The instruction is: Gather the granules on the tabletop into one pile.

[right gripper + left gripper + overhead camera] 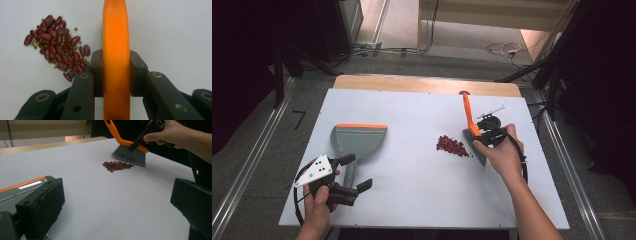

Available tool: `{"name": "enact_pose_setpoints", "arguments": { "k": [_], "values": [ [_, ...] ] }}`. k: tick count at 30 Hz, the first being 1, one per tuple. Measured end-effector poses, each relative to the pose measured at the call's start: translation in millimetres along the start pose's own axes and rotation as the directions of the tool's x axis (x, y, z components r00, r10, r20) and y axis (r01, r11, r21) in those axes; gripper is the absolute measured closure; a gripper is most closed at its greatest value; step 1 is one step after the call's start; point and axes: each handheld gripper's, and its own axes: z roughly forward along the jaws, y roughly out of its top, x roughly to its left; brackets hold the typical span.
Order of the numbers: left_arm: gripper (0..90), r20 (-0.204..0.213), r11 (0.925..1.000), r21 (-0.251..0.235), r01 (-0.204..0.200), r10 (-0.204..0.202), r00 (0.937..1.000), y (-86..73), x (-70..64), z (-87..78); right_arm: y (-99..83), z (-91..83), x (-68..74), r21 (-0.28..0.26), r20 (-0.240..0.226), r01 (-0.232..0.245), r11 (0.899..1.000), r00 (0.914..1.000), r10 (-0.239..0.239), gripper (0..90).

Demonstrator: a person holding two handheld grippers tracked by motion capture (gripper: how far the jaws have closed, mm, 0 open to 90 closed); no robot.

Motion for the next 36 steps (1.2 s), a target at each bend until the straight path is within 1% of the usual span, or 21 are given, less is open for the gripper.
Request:
{"name": "enact_pose_setpoints", "arguments": {
  "k": [1,3,8,10,12,16,19,25,28,30,31,32,34,35,36],
  "values": [
    [0.3,0.000,1.0000,-0.001,0.000,0.000,1.0000,-0.1,0.3,-0.1,1.1,0.3,1.7,-0.002,-0.002,-0.010,1.000,1.0000,0.010,68.6],
    [0.2,0.000,1.0000,-0.001,0.001,-0.001,1.0000,-0.1,0.5,-0.2,3.2,1.5,6.5,-0.006,-0.009,-0.010,1.000,0.9999,0.010,68.6],
    [0.3,0.001,1.0000,-0.007,0.003,-0.003,1.0000,-0.2,1.0,-0.8,9.4,4.7,18.5,0.001,0.004,0.018,1.000,0.9998,-0.018,68.6],
    [0.3,0.000,1.0000,-0.006,0.003,-0.003,1.0000,-0.2,1.2,-1.1,11.5,5.4,20.6,-0.001,-0.007,0.025,1.000,0.9997,-0.026,68.6],
    [0.3,0.000,1.0000,-0.006,0.003,-0.003,1.0000,-0.2,1.3,-1.2,13.3,6.0,22.2,0.004,-0.006,0.034,0.999,0.9994,-0.034,68.6],
    [0.3,0.001,1.0000,-0.007,0.001,-0.001,1.0000,-0.1,0.9,-0.9,15.8,6.6,23.8,0.009,-0.017,0.059,0.998,0.9981,-0.059,68.6],
    [0.3,0.000,1.0000,-0.005,0.001,-0.001,1.0000,-0.1,0.9,-0.8,16.9,4.7,23.1,0.002,-0.042,0.075,0.997,0.9963,-0.075,68.6],
    [0.2,0.000,1.0000,-0.003,0.000,0.000,1.0000,-0.1,0.8,-0.6,18.0,-0.7,16.9,-0.010,-0.030,0.092,0.996,0.9953,-0.092,68.5],
    [0.3,0.002,1.0000,-0.001,-0.002,0.002,1.0000,0.1,0.7,-0.5,17.7,0.9,16.3,-0.005,-0.018,0.143,0.990,0.9896,-0.143,68.5],
    [0.3,0.002,1.0000,0.000,-0.003,0.003,1.0000,0.2,0.5,-0.4,16.9,3.4,17.6,0.013,-0.004,0.171,0.985,0.9853,-0.171,68.5],
    [0.2,0.002,1.0000,0.000,-0.003,0.003,1.0000,0.2,0.5,-0.5,16.4,5.0,18.5,0.016,-0.007,0.194,0.981,0.9811,-0.194,68.5],
    [0.3,0.002,1.0000,-0.001,-0.002,0.002,1.0000,0.1,0.6,-0.5,15.7,5.9,20.3,0.023,-0.017,0.204,0.979,0.9790,-0.203,68.5],
    [0.3,0.002,1.0000,-0.002,-0.001,0.001,1.0000,0.0,0.8,-0.5,14.9,5.9,23.8,0.016,-0.031,0.243,0.970,0.9697,-0.242,68.5],
    [0.3,0.003,1.0000,-0.002,0.000,0.000,1.0000,-0.1,0.8,-0.4,14.7,5.5,26.2,0.020,-0.037,0.255,0.967,0.9666,-0.254,68.5],
    [0.3,0.004,1.0000,-0.001,-0.001,0.001,1.0000,0.0,0.8,-0.4,14.6,5.4,27.8,0.018,-0.038,0.272,0.962,0.9618,-0.271,68.5]
  ]
}}
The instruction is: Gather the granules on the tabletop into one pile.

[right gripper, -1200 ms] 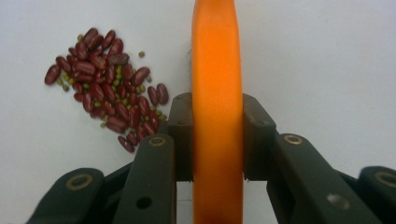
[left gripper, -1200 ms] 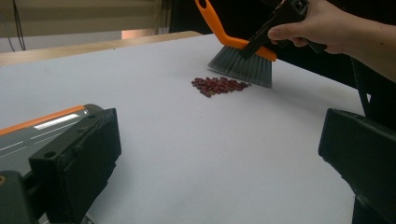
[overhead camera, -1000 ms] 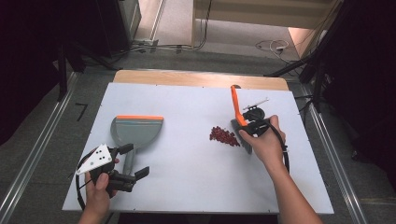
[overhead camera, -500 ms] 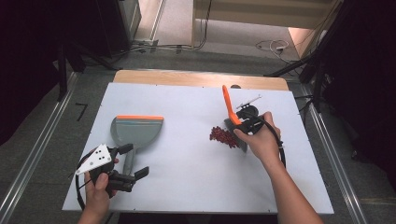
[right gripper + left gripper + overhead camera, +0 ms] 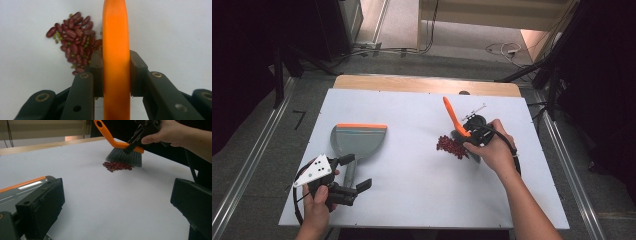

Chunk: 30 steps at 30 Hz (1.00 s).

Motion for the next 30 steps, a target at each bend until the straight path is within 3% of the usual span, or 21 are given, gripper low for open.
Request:
{"name": "enact_pose_setpoints", "arguments": {
  "k": [4,11,14,16,18,20,24,26,28,30],
  "values": [
    [0.3,0.000,1.0000,0.001,-0.001,0.001,1.0000,0.1,-0.2,0.0,0.2,-1.3,4.6,-0.005,-0.023,0.045,0.999,0.9987,-0.045,68.5],
    [0.3,-0.001,1.0000,-0.001,0.000,0.000,1.0000,0.2,0.0,-0.7,-2.4,-12.4,0.3,-0.041,-0.025,0.037,0.998,0.9990,-0.038,68.5],
    [0.3,-0.001,1.0000,-0.004,0.002,-0.002,1.0000,0.0,0.2,-0.4,-5.8,-23.5,1.6,-0.090,-0.072,0.075,0.993,0.9941,-0.081,68.4],
    [0.3,-0.001,1.0000,0.000,0.001,-0.001,1.0000,0.1,0.3,-0.2,-8.7,-30.1,6.0,-0.119,-0.110,0.133,0.984,0.9831,-0.146,68.5],
    [0.3,0.000,1.0000,0.002,-0.001,0.001,1.0000,0.1,0.0,0.4,-11.1,-34.5,12.1,-0.127,-0.149,0.208,0.970,0.9627,-0.226,68.4],
    [0.3,0.001,1.0000,0.003,-0.001,0.001,1.0000,0.3,-0.7,1.0,-11.8,-36.4,19.8,-0.116,-0.185,0.245,0.963,0.9470,-0.263,68.5],
    [0.3,0.003,1.0000,0.001,-0.002,0.002,1.0000,0.5,-1.6,1.4,-11.9,-31.9,34.5,-0.121,-0.292,0.309,0.943,0.8972,-0.331,68.5],
    [0.3,0.003,1.0000,0.002,-0.003,0.003,1.0000,0.5,-1.4,0.8,-12.2,-25.9,41.3,-0.115,-0.330,0.330,0.937,0.8768,-0.349,68.5],
    [0.3,0.001,1.0000,0.003,-0.001,0.001,1.0000,0.4,-1.0,0.2,-12.6,-18.5,45.4,-0.090,-0.347,0.340,0.936,0.8704,-0.349,68.4],
    [0.3,0.000,1.0000,0.002,-0.002,0.002,1.0000,0.1,-0.5,-0.3,-12.5,-11.5,44.4,-0.079,-0.337,0.347,0.934,0.8730,-0.353,68.5]
  ]
}}
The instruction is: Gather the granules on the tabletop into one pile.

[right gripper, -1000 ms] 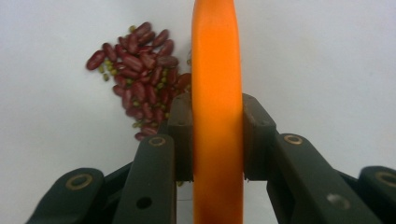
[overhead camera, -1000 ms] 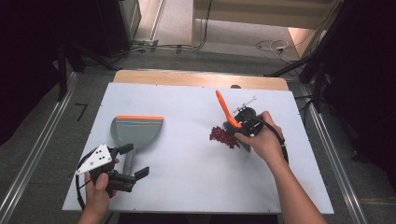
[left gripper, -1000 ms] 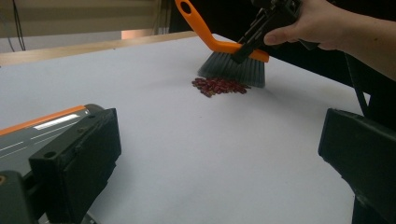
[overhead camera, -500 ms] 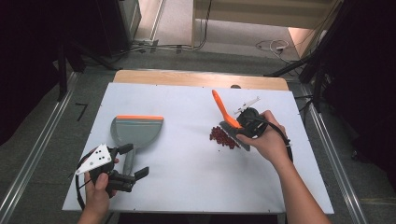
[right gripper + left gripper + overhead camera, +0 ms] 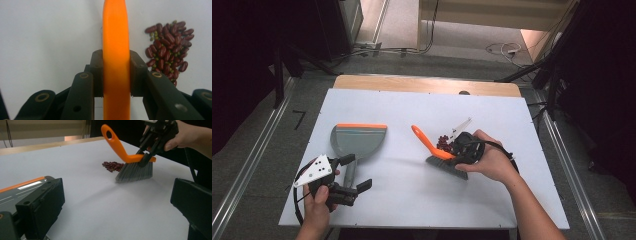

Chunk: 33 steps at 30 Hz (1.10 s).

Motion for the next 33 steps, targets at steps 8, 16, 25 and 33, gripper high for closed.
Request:
{"name": "enact_pose_setpoints", "arguments": {
  "k": [8,16,25,33],
  "values": [
    [0.3,0.000,1.0000,-0.001,0.002,-0.002,1.0000,-0.1,0.8,0.1,1.7,-12.2,-19.4,-0.019,0.120,-0.080,0.997,0.9894,0.081,68.5],
    [0.3,0.002,1.0000,0.003,0.000,0.000,1.0000,0.1,-0.3,0.9,0.4,-23.7,-19.8,-0.052,0.142,-0.081,0.995,0.9860,0.088,68.5],
    [0.3,0.003,1.0000,0.004,-0.001,0.001,1.0000,-0.2,-0.6,1.7,2.7,-6.3,-14.7,-0.013,0.086,-0.096,0.995,0.9915,0.097,68.5],
    [0.3,0.002,1.0000,0.000,0.005,-0.005,1.0000,-0.5,0.4,0.7,0.6,-3.5,-22.8,-0.005,0.126,-0.149,0.989,0.9809,0.148,68.5]
  ]
}}
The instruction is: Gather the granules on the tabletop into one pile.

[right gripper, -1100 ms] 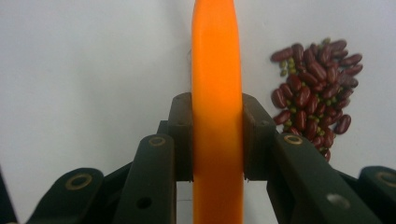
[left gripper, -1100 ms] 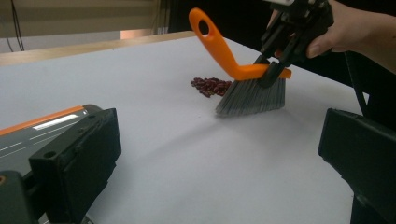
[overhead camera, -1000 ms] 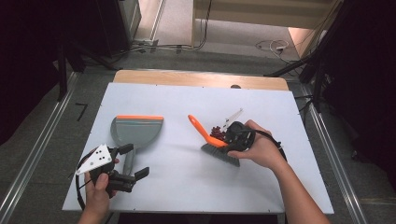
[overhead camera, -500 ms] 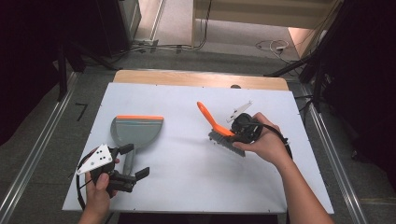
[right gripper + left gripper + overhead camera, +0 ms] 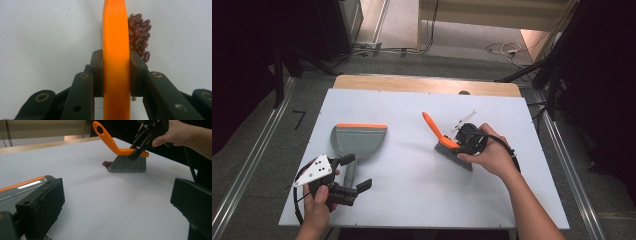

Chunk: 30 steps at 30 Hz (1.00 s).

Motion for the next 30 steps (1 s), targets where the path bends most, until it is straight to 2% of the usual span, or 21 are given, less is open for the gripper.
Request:
{"name": "enact_pose_setpoints", "arguments": {
  "k": [15,23,30],
  "values": [
    [0.3,-0.002,1.0000,0.000,-0.004,0.004,1.0000,0.3,-0.2,0.4,-16.6,-23.1,-1.6,-0.108,-0.049,-0.057,0.992,0.9974,0.052,68.5],
    [0.3,-0.007,0.9999,0.001,-0.010,0.010,0.9999,0.4,0.2,0.1,-33.5,-34.8,-1.5,-0.184,-0.058,-0.102,0.978,0.9940,0.093,68.5],
    [0.3,-0.014,0.9999,-0.002,-0.014,0.014,0.9998,0.6,0.2,-0.2,-53.1,-43.5,-2.2,-0.248,-0.065,-0.137,0.959,0.9901,0.124,68.5]
  ]
}}
